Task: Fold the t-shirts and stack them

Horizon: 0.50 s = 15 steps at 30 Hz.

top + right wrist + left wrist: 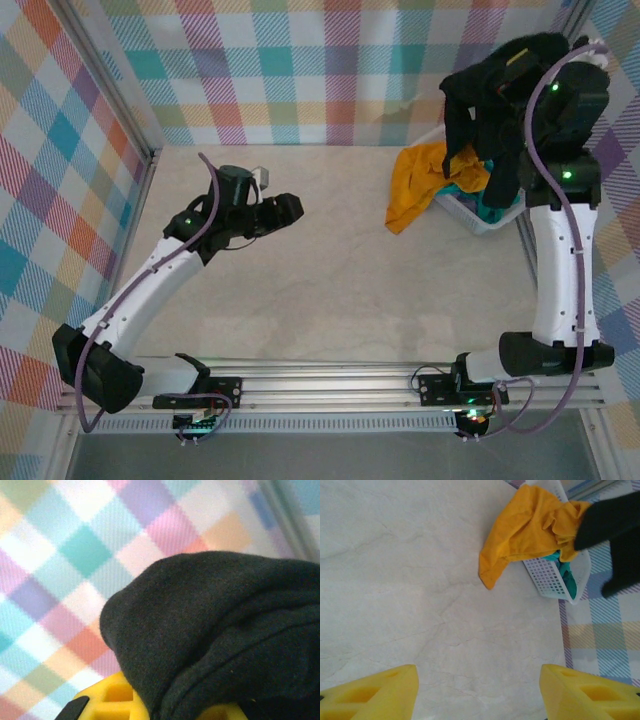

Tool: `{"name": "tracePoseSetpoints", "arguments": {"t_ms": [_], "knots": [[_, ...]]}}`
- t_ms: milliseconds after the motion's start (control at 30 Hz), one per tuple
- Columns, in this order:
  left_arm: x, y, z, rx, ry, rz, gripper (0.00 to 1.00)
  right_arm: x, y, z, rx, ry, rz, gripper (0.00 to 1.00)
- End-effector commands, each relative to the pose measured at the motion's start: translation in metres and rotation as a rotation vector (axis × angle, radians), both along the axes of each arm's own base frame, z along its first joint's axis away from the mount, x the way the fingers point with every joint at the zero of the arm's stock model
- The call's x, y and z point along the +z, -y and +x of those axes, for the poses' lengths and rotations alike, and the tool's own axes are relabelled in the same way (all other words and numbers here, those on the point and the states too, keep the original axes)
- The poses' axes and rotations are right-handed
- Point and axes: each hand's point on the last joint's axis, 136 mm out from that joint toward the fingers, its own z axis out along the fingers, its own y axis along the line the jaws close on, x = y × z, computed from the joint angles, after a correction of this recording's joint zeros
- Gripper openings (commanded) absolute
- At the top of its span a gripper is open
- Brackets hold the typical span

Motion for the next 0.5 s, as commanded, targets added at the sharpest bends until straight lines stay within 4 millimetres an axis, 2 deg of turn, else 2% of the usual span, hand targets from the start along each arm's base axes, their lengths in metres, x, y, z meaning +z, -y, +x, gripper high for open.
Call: {"name": "tracePoseSetpoints", "arguments": {"t_ms": [0, 67, 133, 200, 267, 367, 467], "knots": [[0.025, -0.013, -0.006, 0.053, 0.058, 0.025, 0.66, 0.048, -0.067, -0.021, 0.317, 0.132, -0.075, 0.0], [0.034, -0.023, -0.006, 0.09, 0.094, 0.046, 0.66, 0.053, -0.105, -0.034, 0.46, 0.15, -0.099, 0.0], [0.046, -0.038, -0.006, 0.151, 0.128, 0.081, 0.67, 0.05, -0.143, -0.044, 0.597, 0.144, -0.098, 0.0], [0.056, -0.05, -0.007, 0.193, 0.16, 0.103, 0.67, 0.038, -0.177, -0.049, 0.684, 0.114, -0.09, 0.0], [0.065, -0.061, -0.008, 0.236, 0.184, 0.121, 0.67, 0.016, -0.207, -0.046, 0.737, 0.052, -0.078, 0.0], [0.069, -0.084, -0.013, 0.336, 0.188, 0.162, 0.68, -0.047, -0.253, -0.034, 0.781, -0.097, -0.07, 0.0], [0.067, -0.1, -0.022, 0.395, 0.199, 0.18, 0.7, -0.154, -0.306, -0.028, 0.851, -0.342, -0.073, 0.0]]}}
